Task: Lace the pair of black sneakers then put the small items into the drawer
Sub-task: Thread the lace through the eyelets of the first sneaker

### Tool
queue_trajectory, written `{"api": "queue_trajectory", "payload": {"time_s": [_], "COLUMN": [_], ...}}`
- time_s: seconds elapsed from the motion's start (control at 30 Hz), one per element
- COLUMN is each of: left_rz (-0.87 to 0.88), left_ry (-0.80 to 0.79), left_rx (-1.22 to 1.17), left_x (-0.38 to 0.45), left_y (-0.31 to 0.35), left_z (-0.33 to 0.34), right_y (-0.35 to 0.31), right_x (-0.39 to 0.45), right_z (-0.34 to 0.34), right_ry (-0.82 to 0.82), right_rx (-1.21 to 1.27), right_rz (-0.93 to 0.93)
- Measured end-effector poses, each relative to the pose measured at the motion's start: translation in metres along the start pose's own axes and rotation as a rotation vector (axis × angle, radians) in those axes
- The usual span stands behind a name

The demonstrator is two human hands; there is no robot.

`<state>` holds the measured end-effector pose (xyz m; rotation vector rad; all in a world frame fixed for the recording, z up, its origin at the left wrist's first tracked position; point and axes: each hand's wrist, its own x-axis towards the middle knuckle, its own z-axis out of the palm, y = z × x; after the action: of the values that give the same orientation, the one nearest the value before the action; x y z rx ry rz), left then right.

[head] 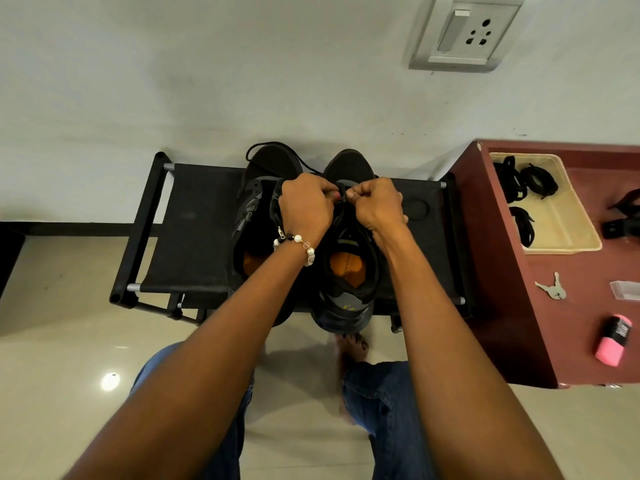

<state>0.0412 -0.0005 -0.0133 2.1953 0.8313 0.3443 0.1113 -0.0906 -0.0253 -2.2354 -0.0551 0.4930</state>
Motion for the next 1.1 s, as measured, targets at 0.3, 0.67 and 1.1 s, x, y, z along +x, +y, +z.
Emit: {"api": "queue_trajectory", "payload": {"time_s": [0.3, 0.67, 1.1], "left_rz": [0.028, -0.350, 0.319], "left_ry": [-0.003, 0.004, -0.304], "left_rx": [0.098, -1.119, 0.497], "left_x": [0.007, 0.017, 0.016], "left_y": [0.002, 0.013, -0.005], "left_z": [-0.004, -0.042, -0.032], "right_y": [0.011, 0.008, 0.001], "right_x": [0.010, -0.049, -0.059], "right_z": [0.004, -0.041, -0.011], "right_ry": [-0.102, -0.113, 0.000], "right_rx": [0.116, -0.034, -0.388], "right_rz": [-0.080, -0.082, -0.017]}}
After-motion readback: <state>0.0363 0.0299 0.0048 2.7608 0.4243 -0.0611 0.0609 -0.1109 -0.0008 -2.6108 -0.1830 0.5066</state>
